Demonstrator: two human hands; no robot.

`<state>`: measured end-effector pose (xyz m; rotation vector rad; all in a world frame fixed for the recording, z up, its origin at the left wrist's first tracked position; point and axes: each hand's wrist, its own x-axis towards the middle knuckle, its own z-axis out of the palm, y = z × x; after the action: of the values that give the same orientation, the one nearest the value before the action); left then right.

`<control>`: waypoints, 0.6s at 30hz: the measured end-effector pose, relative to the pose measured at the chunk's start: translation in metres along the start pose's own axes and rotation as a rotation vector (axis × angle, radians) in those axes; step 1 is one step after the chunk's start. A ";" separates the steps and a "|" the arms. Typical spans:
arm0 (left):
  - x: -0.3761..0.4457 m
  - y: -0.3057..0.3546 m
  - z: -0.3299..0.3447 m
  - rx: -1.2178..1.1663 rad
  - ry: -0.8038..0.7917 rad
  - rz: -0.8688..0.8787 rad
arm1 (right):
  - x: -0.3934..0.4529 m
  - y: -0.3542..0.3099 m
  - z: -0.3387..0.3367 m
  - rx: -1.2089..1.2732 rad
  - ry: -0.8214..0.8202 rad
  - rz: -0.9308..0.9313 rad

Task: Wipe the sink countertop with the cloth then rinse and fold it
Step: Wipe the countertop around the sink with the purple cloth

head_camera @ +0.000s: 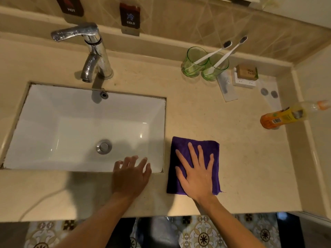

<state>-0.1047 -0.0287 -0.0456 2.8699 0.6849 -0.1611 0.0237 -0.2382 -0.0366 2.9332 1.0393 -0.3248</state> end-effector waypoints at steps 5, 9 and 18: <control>0.002 0.002 0.000 0.072 0.029 -0.018 | 0.033 0.012 -0.007 -0.006 -0.001 -0.060; 0.002 0.003 0.002 0.079 0.039 -0.032 | 0.080 0.021 -0.018 0.020 -0.001 -0.070; 0.003 0.004 0.007 0.111 0.016 -0.039 | 0.209 0.031 -0.042 0.103 0.037 0.021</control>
<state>-0.1010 -0.0326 -0.0525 2.9669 0.7583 -0.1880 0.2101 -0.1291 -0.0389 3.0501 1.0262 -0.3341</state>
